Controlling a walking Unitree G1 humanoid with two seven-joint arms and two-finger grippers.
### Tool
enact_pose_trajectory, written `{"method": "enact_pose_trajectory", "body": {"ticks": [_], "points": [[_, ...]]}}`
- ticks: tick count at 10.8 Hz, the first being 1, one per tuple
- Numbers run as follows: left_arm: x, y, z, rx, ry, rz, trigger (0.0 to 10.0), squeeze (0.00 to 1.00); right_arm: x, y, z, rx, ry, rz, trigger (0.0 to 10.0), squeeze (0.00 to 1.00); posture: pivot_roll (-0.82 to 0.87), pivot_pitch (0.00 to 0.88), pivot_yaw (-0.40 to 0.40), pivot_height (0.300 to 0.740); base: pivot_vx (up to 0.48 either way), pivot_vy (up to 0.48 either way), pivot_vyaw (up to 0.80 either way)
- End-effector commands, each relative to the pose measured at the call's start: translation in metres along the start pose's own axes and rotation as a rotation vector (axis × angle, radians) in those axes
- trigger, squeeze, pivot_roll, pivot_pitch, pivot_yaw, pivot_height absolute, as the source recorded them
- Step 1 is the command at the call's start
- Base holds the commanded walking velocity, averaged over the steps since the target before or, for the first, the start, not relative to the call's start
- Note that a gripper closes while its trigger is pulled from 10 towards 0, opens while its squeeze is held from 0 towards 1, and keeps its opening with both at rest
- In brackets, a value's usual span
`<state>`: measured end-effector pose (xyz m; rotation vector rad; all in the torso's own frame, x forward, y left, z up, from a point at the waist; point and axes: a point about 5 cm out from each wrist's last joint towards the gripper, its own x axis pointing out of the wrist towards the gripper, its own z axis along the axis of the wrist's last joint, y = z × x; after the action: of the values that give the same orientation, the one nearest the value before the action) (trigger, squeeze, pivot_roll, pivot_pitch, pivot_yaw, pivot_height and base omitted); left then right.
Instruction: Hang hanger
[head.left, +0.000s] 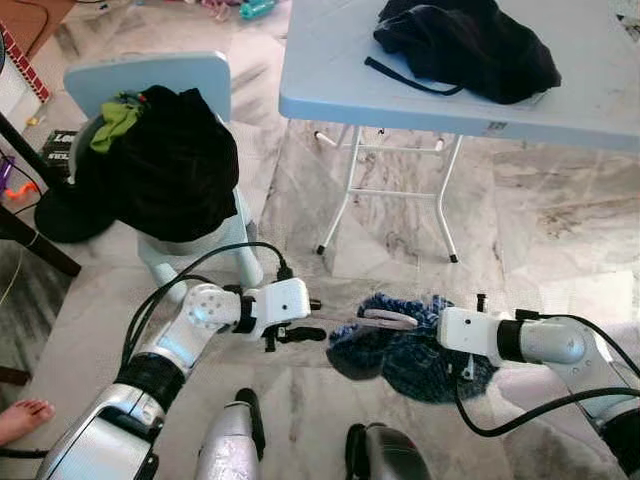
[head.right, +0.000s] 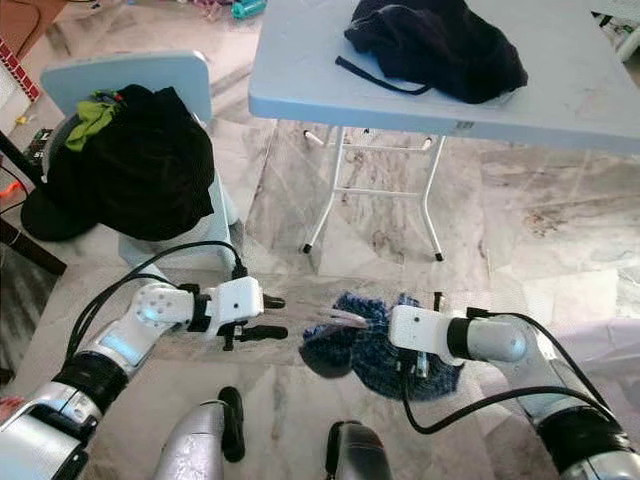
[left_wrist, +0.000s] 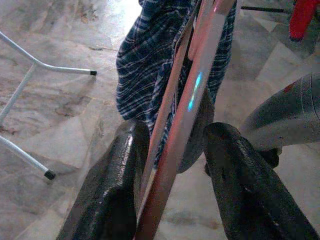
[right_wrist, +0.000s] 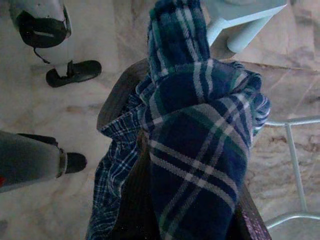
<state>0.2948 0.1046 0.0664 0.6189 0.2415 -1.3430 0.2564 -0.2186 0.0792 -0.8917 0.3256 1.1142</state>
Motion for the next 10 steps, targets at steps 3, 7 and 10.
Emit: {"method": "enact_pose_trajectory", "body": {"ticks": [3,7,10], "points": [[0.0073,-0.0046,0.0012,0.007,0.002,-0.041,0.0,0.00,0.0010,0.0002,0.0049,-0.014,-0.023,-0.004,10.0,0.00,-0.08,0.223,-0.044,0.740,0.000,0.000,0.00],[0.0064,-0.0047,-0.0013,-0.012,-0.017,-0.011,0.0,0.00,0.0018,-0.0014,0.0060,-0.018,-0.028,-0.013,10.0,0.00,-0.08,0.221,-0.047,0.740,0.000,0.000,0.00],[0.0055,-0.0075,-0.0060,-0.033,-0.004,-0.037,0.0,0.00,0.0027,-0.0022,0.0073,-0.017,-0.035,-0.020,10.0,0.00,-0.08,0.221,-0.048,0.740,0.000,0.000,0.00]]}}
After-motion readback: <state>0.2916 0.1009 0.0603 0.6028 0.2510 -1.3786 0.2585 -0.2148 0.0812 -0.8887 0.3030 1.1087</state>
